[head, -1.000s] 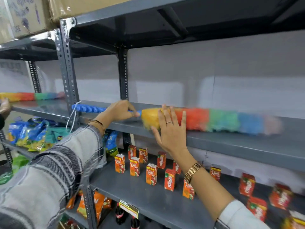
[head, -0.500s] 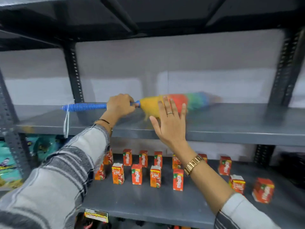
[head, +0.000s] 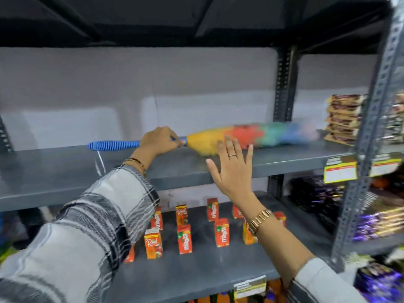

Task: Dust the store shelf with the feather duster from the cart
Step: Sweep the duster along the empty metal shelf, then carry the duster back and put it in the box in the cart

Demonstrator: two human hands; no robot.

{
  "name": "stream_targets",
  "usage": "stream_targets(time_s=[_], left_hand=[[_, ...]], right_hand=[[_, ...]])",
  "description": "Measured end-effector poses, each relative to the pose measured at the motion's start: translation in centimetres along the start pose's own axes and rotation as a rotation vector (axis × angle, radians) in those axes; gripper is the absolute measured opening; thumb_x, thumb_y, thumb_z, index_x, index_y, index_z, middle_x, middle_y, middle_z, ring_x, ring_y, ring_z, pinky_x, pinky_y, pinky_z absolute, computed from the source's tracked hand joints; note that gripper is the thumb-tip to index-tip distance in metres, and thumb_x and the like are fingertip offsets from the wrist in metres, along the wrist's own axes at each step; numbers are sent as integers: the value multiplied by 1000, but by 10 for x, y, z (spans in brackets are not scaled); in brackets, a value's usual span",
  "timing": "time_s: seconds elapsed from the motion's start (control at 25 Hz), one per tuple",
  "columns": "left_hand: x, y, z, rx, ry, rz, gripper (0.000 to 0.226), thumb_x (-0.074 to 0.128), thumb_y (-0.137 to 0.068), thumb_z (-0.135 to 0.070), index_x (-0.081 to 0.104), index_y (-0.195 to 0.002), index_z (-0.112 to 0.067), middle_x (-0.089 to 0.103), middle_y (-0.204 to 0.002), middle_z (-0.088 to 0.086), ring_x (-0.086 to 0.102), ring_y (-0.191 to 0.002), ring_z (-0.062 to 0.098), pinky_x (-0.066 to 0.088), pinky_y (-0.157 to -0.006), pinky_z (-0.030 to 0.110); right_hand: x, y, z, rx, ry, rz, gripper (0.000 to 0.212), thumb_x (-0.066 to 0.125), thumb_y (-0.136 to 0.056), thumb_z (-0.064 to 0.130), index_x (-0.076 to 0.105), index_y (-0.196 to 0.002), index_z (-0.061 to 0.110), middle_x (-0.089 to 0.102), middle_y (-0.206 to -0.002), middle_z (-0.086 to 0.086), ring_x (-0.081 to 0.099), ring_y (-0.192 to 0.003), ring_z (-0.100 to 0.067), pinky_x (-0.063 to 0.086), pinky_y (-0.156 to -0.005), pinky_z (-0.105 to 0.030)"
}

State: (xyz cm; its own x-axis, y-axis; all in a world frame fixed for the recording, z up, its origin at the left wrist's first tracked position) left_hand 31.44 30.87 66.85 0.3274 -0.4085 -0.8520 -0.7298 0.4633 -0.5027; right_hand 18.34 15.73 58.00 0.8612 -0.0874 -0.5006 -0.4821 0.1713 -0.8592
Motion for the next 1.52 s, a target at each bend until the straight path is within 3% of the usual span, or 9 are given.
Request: stream_targets(time_s=[0.08,0.28,0.44,0.68,0.88,1.12,1.24,1.4,1.52], left_hand=[[20,-9,-12,2,-42,89,37,57,-86,-47,68,-107,-19,64,-119,13,58,-107,33,46,-88,37],[34,-35,-55,-30,-140,-98,40,49,-89,-46,69,-104,-14,68,-109,17,62,-99,35,47,-81,36],[40,-38,-45,92,24,106,33,56,-87,-48,73,-95,-22,70,-106,11,60,-97,34,46,-78,34],[23,-47,-22,82,-300,-188,37,51,-88,-40,67,-79,-8,70,-85,20,64,-78,36,47,-70,35],[10,-35,-9,410,-252,-263,35,55,-90,-30,57,-73,0,65,-70,24,60,-61,38,43,-55,37],[7,-27,-85,899,-225,-313,61,26,-81,-45,57,-71,6,64,-64,28,62,-55,40,49,-51,43],[30,-13,-146,1076,-250,-298,57,33,-82,-43,58,-64,6,63,-56,26,60,-45,37,48,-46,38],[60,4,-228,1130,-240,-237,45,60,-85,-39,59,-71,4,66,-66,26,63,-56,38,39,-49,35],[85,36,-302,1308,-328,-241,38,55,-86,-41,61,-76,-5,71,-72,15,67,-63,32,35,-51,31]], right_hand=[[-4,3,-22,57,21,4,64,28,-87,51,50,-128,7,45,-140,-17,37,-131,-35,12,-108,-61],[-8,5,-55,102,34,10,64,23,-88,51,40,-136,13,33,-147,-16,24,-137,-33,1,-111,-54],[-9,6,-64,102,30,23,57,34,-90,45,37,-139,15,29,-150,-13,20,-139,-31,-4,-112,-49],[-27,0,-82,91,86,-46,50,45,-90,33,45,-132,5,38,-144,-19,32,-134,-36,8,-110,-56],[-41,-10,-87,140,123,-120,50,46,-93,33,41,-135,5,33,-147,-18,26,-136,-36,8,-110,-58],[-64,8,-101,234,115,-166,59,23,-91,45,46,-131,8,40,-144,-14,31,-135,-33,6,-108,-60],[-79,51,-141,331,119,-79,58,24,-91,42,48,-130,6,40,-144,-15,33,-134,-33,16,-108,-57],[-103,138,-204,474,205,110,60,22,-90,41,45,-132,6,38,-144,-16,40,-128,-33,27,-104,-48],[-121,216,-244,639,296,213,51,38,-95,33,34,-138,6,33,-147,-16,34,-132,-33,26,-106,-46]])
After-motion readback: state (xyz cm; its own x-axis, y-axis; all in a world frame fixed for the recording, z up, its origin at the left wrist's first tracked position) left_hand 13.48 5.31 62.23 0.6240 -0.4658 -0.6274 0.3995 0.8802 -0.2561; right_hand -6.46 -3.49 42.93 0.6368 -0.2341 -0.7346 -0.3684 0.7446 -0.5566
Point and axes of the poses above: each hand's wrist, its own y-axis away from the middle knuckle, its own x-axis out of the palm, z = x × y, the point moved 1 cm from there along -y, towards the middle knuckle
